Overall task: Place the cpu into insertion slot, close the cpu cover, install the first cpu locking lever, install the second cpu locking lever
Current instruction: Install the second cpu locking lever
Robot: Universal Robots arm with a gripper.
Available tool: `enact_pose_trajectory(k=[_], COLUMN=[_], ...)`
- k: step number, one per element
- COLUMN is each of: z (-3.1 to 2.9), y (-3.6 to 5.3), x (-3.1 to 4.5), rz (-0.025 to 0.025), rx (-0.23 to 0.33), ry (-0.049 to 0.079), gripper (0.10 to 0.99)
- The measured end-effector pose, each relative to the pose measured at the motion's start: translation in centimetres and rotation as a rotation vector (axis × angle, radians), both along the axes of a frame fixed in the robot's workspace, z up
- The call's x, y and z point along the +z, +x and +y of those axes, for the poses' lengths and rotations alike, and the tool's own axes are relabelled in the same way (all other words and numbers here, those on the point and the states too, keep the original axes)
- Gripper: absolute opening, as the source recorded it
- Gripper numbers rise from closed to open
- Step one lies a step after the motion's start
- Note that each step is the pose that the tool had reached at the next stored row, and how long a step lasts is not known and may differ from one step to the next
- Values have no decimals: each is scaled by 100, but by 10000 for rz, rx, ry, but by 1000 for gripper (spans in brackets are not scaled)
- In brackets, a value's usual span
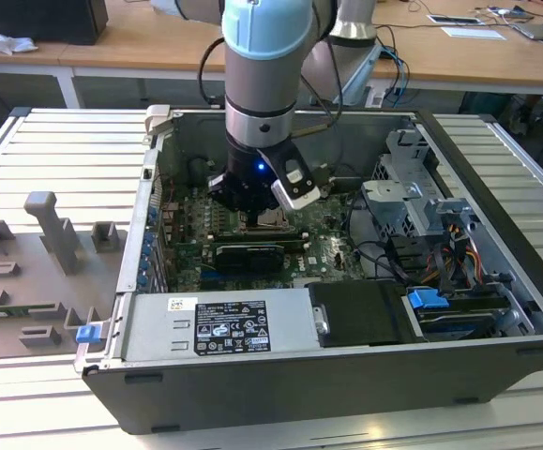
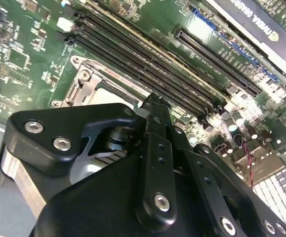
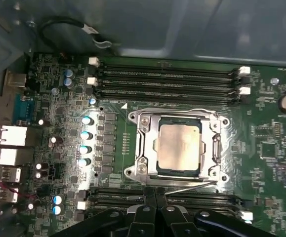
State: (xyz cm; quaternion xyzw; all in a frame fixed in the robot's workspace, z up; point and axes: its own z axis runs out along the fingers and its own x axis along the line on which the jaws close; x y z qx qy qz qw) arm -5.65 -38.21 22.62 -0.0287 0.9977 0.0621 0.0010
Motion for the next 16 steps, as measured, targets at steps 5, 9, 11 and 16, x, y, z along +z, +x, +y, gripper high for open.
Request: enact_pose_trajectory(k=[5, 9, 11, 16], z=[-64, -64, -67, -70], y=[-49, -68, -107, -155], x=[-57, -93, -114, -206], rz=[-11, -12, -10, -16], rx=[26, 124, 177, 252], ry=[346, 514, 644, 796], gripper=[106, 106, 106, 106])
